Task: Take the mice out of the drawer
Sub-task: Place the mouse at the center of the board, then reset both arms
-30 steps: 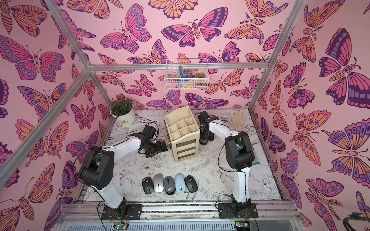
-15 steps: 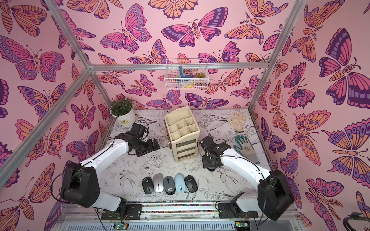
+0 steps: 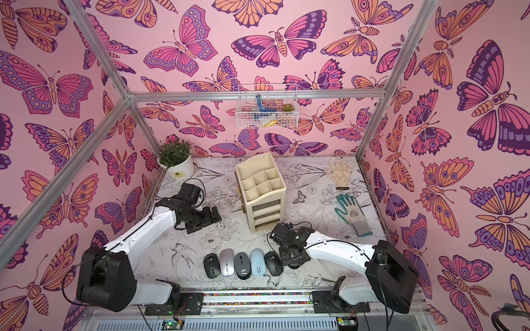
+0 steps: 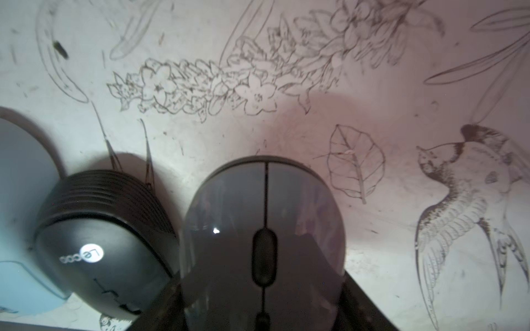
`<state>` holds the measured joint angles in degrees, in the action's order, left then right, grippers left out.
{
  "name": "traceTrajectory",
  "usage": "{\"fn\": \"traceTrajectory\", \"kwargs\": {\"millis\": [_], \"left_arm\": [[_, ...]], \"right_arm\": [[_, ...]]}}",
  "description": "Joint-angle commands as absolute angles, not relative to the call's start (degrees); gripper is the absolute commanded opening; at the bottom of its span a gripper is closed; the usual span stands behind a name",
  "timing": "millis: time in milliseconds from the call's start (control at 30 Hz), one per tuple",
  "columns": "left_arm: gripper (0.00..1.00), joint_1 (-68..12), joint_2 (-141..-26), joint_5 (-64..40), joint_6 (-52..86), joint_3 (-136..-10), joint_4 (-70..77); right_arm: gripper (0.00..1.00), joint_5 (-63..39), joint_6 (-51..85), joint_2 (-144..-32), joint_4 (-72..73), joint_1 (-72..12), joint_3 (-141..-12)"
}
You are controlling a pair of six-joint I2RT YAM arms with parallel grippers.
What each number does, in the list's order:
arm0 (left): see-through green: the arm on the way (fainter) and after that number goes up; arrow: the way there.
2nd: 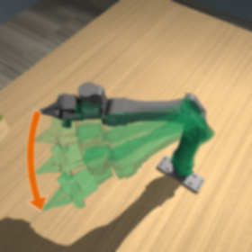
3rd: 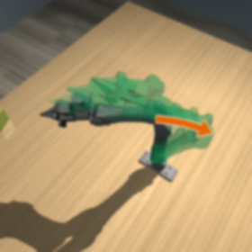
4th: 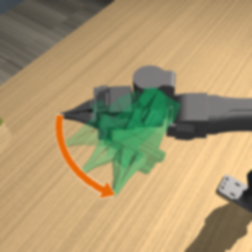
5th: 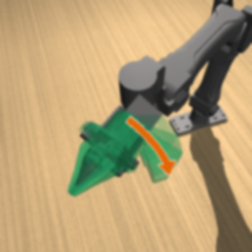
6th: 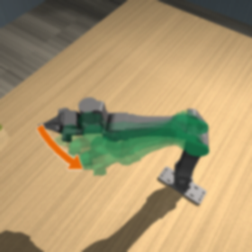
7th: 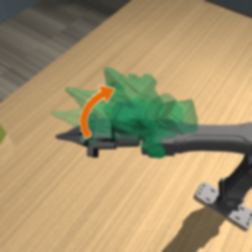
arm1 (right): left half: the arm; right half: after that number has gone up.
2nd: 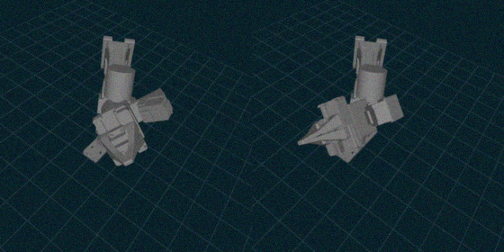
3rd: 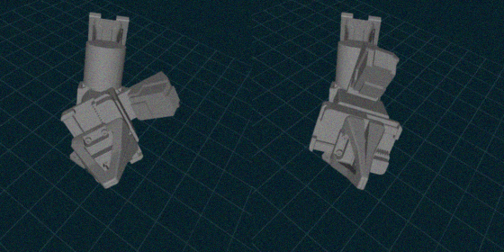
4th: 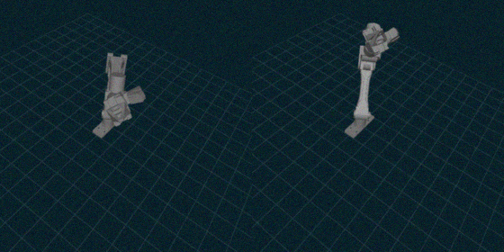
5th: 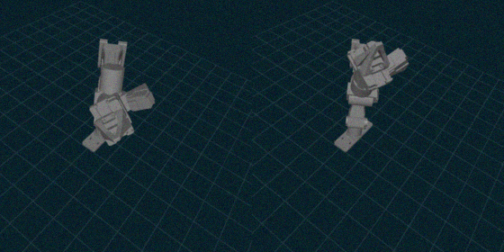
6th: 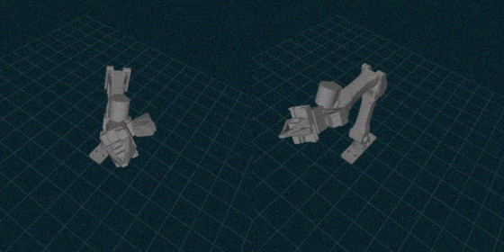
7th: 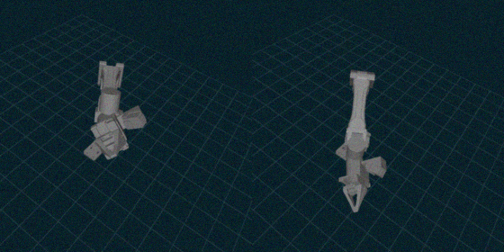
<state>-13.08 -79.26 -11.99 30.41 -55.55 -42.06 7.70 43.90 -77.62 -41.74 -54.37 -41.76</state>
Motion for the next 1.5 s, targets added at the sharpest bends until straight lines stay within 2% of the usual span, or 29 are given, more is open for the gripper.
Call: {"fn": "traceTrajectory", "kwargs": {"millis": [0, 67, 167, 233, 333, 467, 633, 867, 1000, 1133, 1233, 1467], "left_arm": [[1.0, -12.6, -78.8, -11.2, 29.4, -56.0, -44.4], [1.0, -12.6, -78.8, -10.8, 29.4, -56.3, -44.8], [1.0, -12.5, -78.6, -10.0, 29.2, -56.8, -45.4], [1.0, -12.4, -78.5, -9.8, 29.0, -57.2, -45.8], [1.0, -12.0, -78.1, -9.5, 28.6, -57.7, -46.5], [1.0, -9.4, -77.8, -9.4, 26.8, -57.7, -46.4], [1.0, -6.1, -77.7, -2.4, 23.0, -56.9, -45.9], [1.0, -4.9, -64.7, 13.2, 20.1, -44.6, -24.4], [1.0, -4.8, -65.8, 23.6, 14.5, -39.4, -12.9], [1.0, -4.2, -70.3, 22.1, 7.2, -29.9, 9.9], [1.0, -3.4, -76.6, 16.5, 4.1, -25.3, 26.6], [1.0, -2.5, -85.0, 11.5, 0.2, -23.8, 44.2]], "right_arm": [[0.6, 8.7, 47.5, -77.8, -41.0, -56.9, -41.8], [0.66, 9.2, 48.1, -77.3, -41.8, -57.6, -41.6], [0.82, 10.8, 48.7, -75.5, -44.4, -57.8, -42.1], [0.99, 11.3, 48.6, -73.4, -46.2, -57.9, -43.0], [0.99, 13.0, 49.0, -70.2, -49.7, -58.1, -44.4], [0.99, 20.6, 49.6, -65.6, -50.9, -57.6, -45.4], [0.99, 17.8, 41.2, -66.0, -47.9, -47.5, -49.8], [0.99, 10.5, 30.1, -66.9, -46.8, -31.0, -54.2], [0.99, 8.5, 25.5, -68.6, -47.1, -25.3, -55.5], [0.99, 7.3, 22.1, -70.1, -47.4, -19.3, -55.4], [0.99, 7.6, 20.4, -70.1, -47.0, -13.4, -54.8], [0.99, 8.0, 19.6, -73.0, -43.0, -5.6, -54.8]]}}
